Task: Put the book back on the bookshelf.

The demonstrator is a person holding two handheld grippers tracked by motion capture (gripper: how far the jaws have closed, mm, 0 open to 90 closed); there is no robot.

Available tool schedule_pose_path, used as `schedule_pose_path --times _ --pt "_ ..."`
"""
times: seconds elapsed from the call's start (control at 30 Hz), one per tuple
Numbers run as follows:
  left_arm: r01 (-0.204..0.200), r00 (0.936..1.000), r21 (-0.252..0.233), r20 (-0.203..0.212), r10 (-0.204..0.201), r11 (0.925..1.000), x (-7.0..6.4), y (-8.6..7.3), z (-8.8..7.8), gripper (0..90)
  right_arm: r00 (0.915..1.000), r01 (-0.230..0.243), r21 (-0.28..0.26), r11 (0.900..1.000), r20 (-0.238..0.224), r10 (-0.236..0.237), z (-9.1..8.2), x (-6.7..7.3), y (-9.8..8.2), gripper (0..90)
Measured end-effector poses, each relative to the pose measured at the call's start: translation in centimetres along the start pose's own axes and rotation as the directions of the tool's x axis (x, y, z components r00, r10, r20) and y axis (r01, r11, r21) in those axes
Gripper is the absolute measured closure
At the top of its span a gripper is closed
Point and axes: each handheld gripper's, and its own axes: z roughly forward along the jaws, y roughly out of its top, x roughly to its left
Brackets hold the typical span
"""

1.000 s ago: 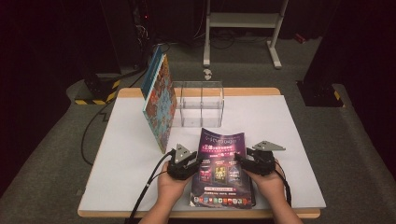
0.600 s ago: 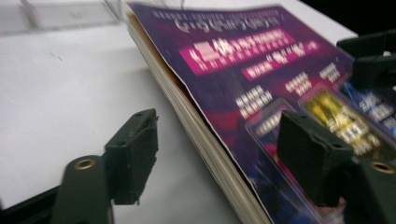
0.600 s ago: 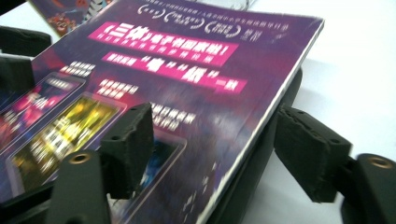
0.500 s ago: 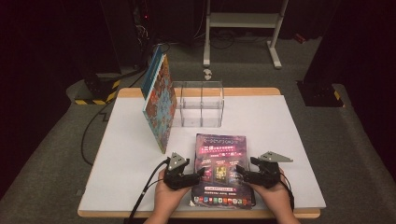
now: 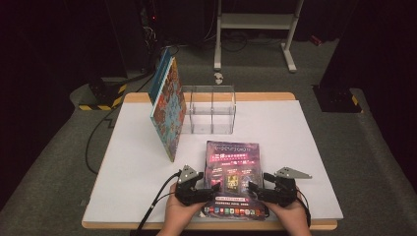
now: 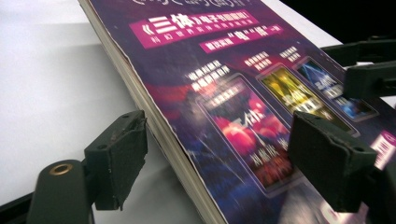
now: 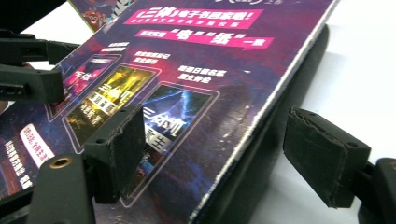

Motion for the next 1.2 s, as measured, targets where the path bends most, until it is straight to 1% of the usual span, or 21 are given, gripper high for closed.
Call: schedule_pose_path --times 0.03,0.1,0.13,0.17,0.2,0.23,0.27,0.3,0.33,0.4,0.47,0.5,0.57,0.7,0.8,0.87,0.93,1.0,1.07,1.1,1.2 --pt "0.002 0.9999 0.001 0.011 -0.002 1.0 0.0 -0.2 -0.1 20.1 1.0 0.001 -0.002 1.0 0.003 -0.001 0.0 0.1 0.0 19.9" --pt "0.021 0.9991 -0.004 0.037 -0.021 0.9998 0.0 -0.6 -0.2 19.8 1.0 0.0 -0.004 1.0 0.008 0.0 0.1 0.2 0.0 18.9" --pt "0.079 0.9958 -0.033 0.049 -0.077 0.9963 -0.3 -0.7 0.0 19.7 1.0 -0.002 -0.004 1.0 0.006 0.002 0.1 0.1 -0.1 18.3" --pt "0.125 0.991 -0.061 0.055 -0.122 0.9903 -0.4 -0.7 0.3 19.8 1.0 -0.007 -0.001 1.0 0.004 0.007 0.2 0.1 0.0 17.8" --pt "0.153 0.987 -0.069 0.06 -0.149 0.9858 -0.6 -0.7 0.4 19.9 0.9999 -0.01 0.0 1.0 0.004 0.01 0.3 0.0 0.0 17.4" --pt "0.17 0.9843 -0.079 0.059 -0.166 0.9822 -0.7 -0.6 0.5 20.1 0.9999 -0.009 0.001 1.0 0.005 0.009 0.3 0.0 0.1 17.2" --pt "0.043 0.9978 0.003 0.051 -0.043 0.9991 0.1 -0.5 0.0 20.5 0.9999 -0.009 0.003 1.0 0.006 0.009 0.4 0.0 0.1 17.0" --pt "0.036 0.9982 0.004 0.049 -0.036 0.9994 0.0 -0.5 0.1 20.7 0.9999 -0.009 0.001 1.0 0.01 0.009 0.5 0.0 0.2 17.2" --pt "0.035 0.9982 0.005 0.048 -0.036 0.9994 -0.1 -0.4 0.1 20.9 0.9999 -0.006 0.0 1.0 0.012 0.006 0.5 0.0 0.3 17.3" --pt "0.031 0.9983 0.011 0.049 -0.031 0.9995 -0.2 -0.2 0.3 21.0 0.9998 -0.016 0.001 1.0 0.015 0.016 0.6 -0.1 0.4 18.4" --pt "0.017 0.9989 0.019 0.044 -0.017 0.9997 -0.4 0.1 0.6 21.2 0.9998 -0.006 -0.001 1.0 0.018 0.006 0.7 -0.3 0.6 20.1" --pt "0.002 0.9992 0.022 0.041 -0.003 0.9998 -0.4 0.3 0.7 21.2 0.9998 -0.013 0.003 1.0 0.018 0.013 0.7 -0.4 0.7 20.8" --pt "-0.007 0.9995 0.025 0.032 0.006 0.9997 -0.6 0.6 0.9 21.4 0.9995 -0.024 0.005 1.0 0.021 0.024 0.8 -0.6 0.8 20.9" --pt "-0.028 0.9995 0.024 0.016 0.028 0.9993 -1.0 1.0 1.4 21.9 0.9992 -0.005 0.018 1.0 0.04 0.004 0.9 -1.0 1.5 22.0" --pt "-0.041 0.9991 0.026 0.013 0.041 0.9988 -0.9 1.1 1.5 22.0 0.9994 0.013 0.03 0.999 0.033 -0.014 1.4 -1.3 2.1 22.5" --pt "-0.041 0.9989 0.027 0.022 0.04 0.9988 -0.6 1.3 1.7 20.8 0.9994 0.015 0.036 0.999 0.03 -0.016 1.7 -1.5 2.5 22.4" --pt "-0.027 0.9991 0.029 0.033 0.026 0.9992 -0.1 1.4 2.1 18.5 0.9996 0.007 0.039 0.999 0.028 -0.009 1.9 -1.7 2.7 22.3" --pt "-0.012 0.999 0.031 0.043 0.011 0.9994 0.3 1.6 2.5 16.9 0.9998 0.002 0.038 0.999 0.021 -0.003 2.0 -1.9 2.7 22.2" --pt "-0.009 0.9989 0.032 0.047 0.008 0.9995 0.5 1.9 2.9 15.1 0.9999 0.003 0.036 0.999 0.014 -0.003 2.1 -2.0 2.7 21.7" --pt "-0.015 0.9987 0.032 0.049 0.014 0.9994 0.7 2.0 3.1 14.1 0.9999 0.002 0.035 0.999 0.012 -0.003 2.1 -2.0 2.7 21.7" --pt "0.002 0.9978 0.039 0.067 -0.004 0.9992 1.2 2.2 3.6 10.0 1.0 -0.006 0.027 1.0 0.004 0.006 2.0 -2.2 2.5 21.6"
